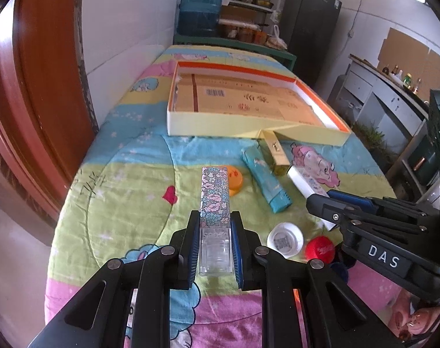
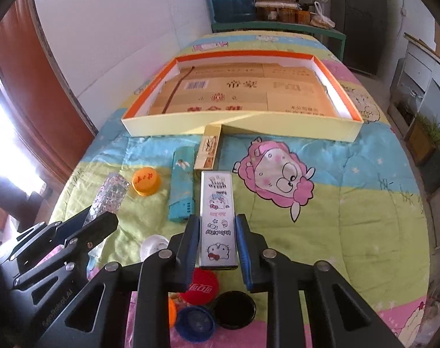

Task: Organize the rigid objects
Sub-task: 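Carry the gloss tube with the left tool while the right tool carries the white box into the tray, then open the left tool releasing the gloss tube while the right tool releases the white box in the tray, then withdraw both tools from the tray back toward the bottle caps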

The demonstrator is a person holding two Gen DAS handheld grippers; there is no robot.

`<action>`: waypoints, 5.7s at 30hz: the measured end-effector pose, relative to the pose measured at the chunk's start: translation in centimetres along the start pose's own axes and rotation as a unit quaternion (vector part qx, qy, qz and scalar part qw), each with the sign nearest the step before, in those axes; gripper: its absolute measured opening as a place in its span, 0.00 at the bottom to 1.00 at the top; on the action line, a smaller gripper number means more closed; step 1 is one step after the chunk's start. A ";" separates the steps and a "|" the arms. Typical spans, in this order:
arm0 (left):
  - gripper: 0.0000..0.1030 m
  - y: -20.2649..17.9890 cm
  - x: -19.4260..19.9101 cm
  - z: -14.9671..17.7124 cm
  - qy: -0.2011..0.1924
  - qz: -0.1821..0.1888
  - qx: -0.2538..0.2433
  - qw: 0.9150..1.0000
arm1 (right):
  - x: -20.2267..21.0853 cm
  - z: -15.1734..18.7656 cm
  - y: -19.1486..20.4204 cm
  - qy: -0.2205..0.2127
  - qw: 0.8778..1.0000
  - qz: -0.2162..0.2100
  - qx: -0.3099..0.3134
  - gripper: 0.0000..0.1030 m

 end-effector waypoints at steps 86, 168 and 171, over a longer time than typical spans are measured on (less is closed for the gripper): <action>0.19 -0.3 -15.0 -18.8 -0.013 -0.065 -0.009 0.998 | -8.4 -16.7 -10.0 -0.083 0.996 0.020 -0.024 0.24; 0.50 -1.9 -0.9 -13.4 -0.064 -0.008 -0.029 0.997 | 1.5 -10.9 -6.0 -0.100 0.993 0.063 0.001 0.42; 0.50 -1.8 0.0 -13.1 -0.068 -0.006 -0.028 0.997 | 2.1 -10.2 -5.7 -0.101 0.993 0.064 0.001 0.42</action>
Point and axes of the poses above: each gripper's, at about its wrist camera, not at the fingertips, and x roughly against the way its jaws point, y to its left, z to its underside, the point moved 7 cm from there along -x, roughly the way its jaws point, and after that the axes turned 5 degrees about x, right-handed, at the moved point
